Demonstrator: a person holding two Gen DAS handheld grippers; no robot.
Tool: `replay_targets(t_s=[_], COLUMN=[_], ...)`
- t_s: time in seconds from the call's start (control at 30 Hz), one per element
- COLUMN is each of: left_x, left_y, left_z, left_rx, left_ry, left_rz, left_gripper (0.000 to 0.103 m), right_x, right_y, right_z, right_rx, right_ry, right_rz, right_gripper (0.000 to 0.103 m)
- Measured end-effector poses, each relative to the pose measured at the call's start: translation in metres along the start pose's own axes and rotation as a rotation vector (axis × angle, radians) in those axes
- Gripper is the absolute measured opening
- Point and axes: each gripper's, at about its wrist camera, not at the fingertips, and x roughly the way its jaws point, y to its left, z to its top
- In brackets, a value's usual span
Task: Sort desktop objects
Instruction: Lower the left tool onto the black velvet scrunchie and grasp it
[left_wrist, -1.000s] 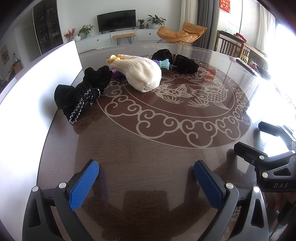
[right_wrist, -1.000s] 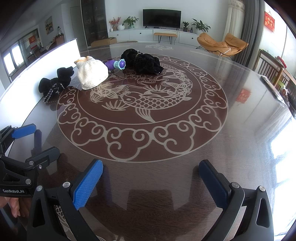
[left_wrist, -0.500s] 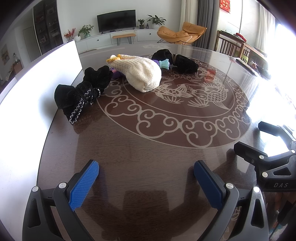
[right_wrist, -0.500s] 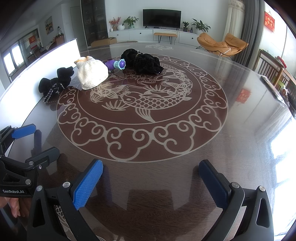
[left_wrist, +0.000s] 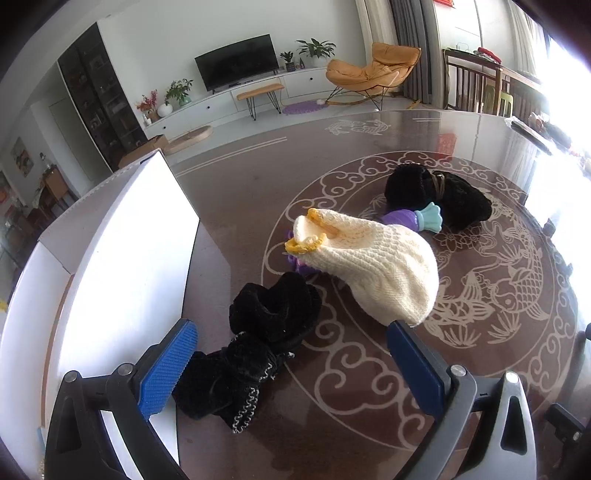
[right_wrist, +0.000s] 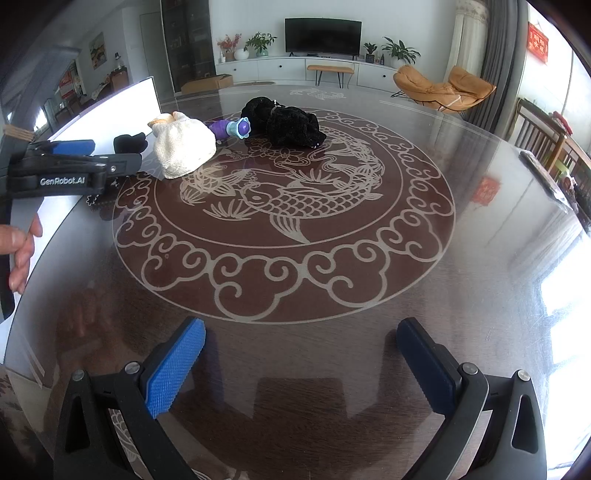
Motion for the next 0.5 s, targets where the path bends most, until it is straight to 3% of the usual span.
replay_targets(t_s=[0.1, 0.17, 0.2, 0.23, 0.27, 0.4, 0.5], left_x=[0.026, 0.023, 0.020, 0.017, 0.013, -0.005, -0.023], left_y=[0.011, 0.016, 0.016, 0.017, 0.020, 0.025, 0.017], left_z=[-0.001, -0.004, -0.006, -0.010, -0.014, -0.037, -0.059], left_rx=[-0.029, -0.039, -0.040, -0.043, -0.065, -0.151, -0.133], left_ry=[0.080, 0.050, 0.039, 0.017, 0.001, -0.024, -0.034], left_rz=[-0.040, -0.106, -0.128, -0.149, -0.181, -0.244, -0.247], left_gripper=[0.103, 0.102, 0.081, 0.067, 0.041, 0.036, 0.036], right_x=[0.000, 0.000, -0.001, 0.000, 0.000, 0.000, 0.000], right_y=[0.000, 0.000, 0.000, 0.000, 0.000, 0.000, 0.000], right_z=[0.000, 0.000, 0.000, 0.000, 0.000, 0.000, 0.000], right_rx=[0.000, 0.000, 0.000, 0.000, 0.000, 0.000, 0.000], right_ry=[0.000, 0.000, 0.000, 0.000, 0.000, 0.001, 0.000], right_rz=[0.000, 0.000, 0.000, 0.000, 0.000, 0.000, 0.000], right_gripper=[0.103, 0.103, 0.103, 0.103, 0.103, 0.103, 0.103])
